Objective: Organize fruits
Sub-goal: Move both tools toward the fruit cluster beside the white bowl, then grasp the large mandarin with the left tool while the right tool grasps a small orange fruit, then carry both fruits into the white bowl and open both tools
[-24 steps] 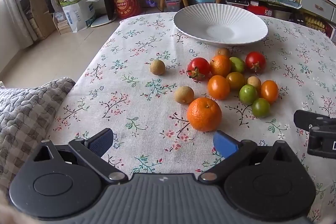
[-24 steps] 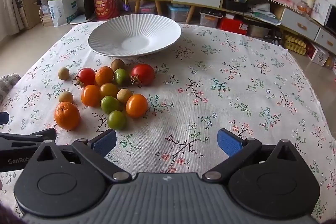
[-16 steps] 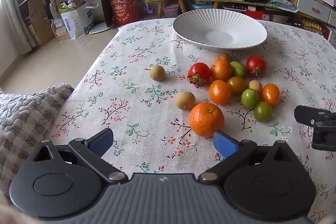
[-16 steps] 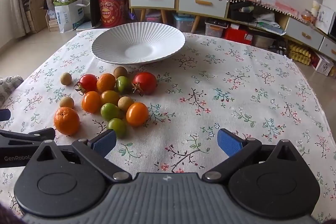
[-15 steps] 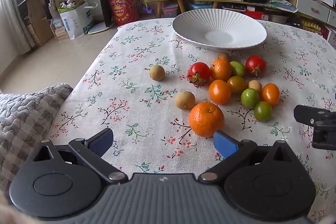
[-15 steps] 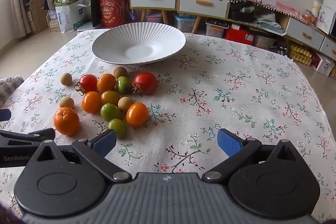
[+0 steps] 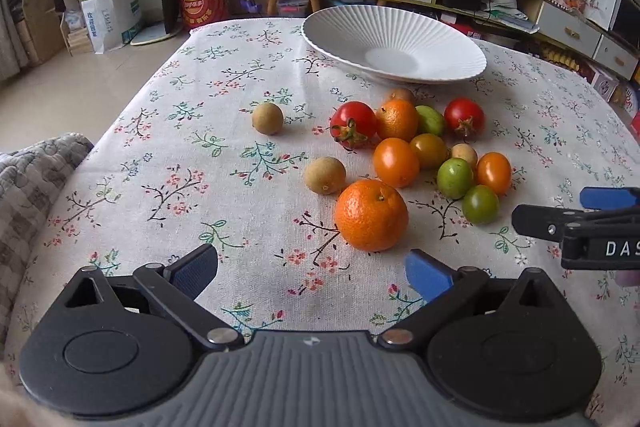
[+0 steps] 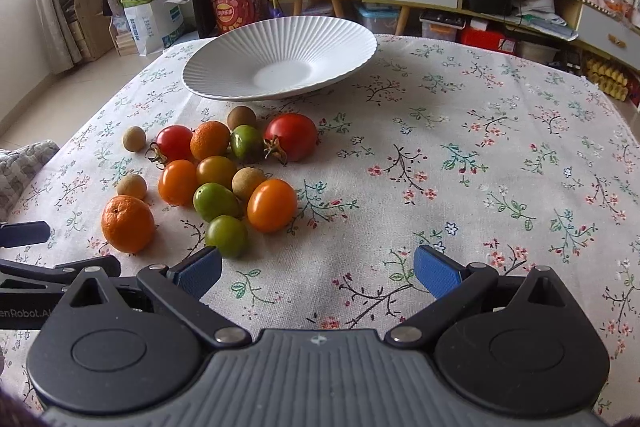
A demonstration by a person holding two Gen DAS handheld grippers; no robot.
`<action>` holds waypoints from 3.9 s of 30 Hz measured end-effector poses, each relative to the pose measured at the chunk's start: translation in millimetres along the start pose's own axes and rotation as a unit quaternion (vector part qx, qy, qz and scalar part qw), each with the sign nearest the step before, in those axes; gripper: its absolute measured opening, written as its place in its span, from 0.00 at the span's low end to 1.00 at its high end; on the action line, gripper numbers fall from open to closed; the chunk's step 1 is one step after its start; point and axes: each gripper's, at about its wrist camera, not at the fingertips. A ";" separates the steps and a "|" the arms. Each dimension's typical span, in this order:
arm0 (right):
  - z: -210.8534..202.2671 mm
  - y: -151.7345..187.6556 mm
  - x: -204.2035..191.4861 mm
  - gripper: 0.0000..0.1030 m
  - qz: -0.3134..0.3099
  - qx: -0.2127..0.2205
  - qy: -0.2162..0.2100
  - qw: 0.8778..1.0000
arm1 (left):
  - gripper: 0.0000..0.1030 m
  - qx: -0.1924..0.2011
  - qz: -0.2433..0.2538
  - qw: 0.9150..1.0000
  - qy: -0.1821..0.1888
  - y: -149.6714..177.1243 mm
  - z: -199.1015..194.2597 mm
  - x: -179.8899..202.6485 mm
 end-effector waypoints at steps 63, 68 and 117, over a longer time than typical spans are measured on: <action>7.7 -29.1 18.4 0.25 0.070 0.033 -0.078 0.994 | 0.37 0.051 0.004 0.997 0.066 -24.3 8.2 17.8; 0.2 -51.1 18.4 0.25 0.061 0.037 -0.074 0.995 | 0.37 0.068 0.018 0.995 0.067 -43.0 4.6 28.2; 83.6 -130.4 42.3 0.27 0.102 0.008 -0.113 0.988 | 0.38 0.086 0.114 0.986 0.081 -136.6 95.6 62.7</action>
Point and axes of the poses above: each gripper's, at about its wrist camera, not at the fingertips, and z roughly the way its jaws point, x to its right, y to its underside, and after that the axes turned 10 degrees about -y, right-handed
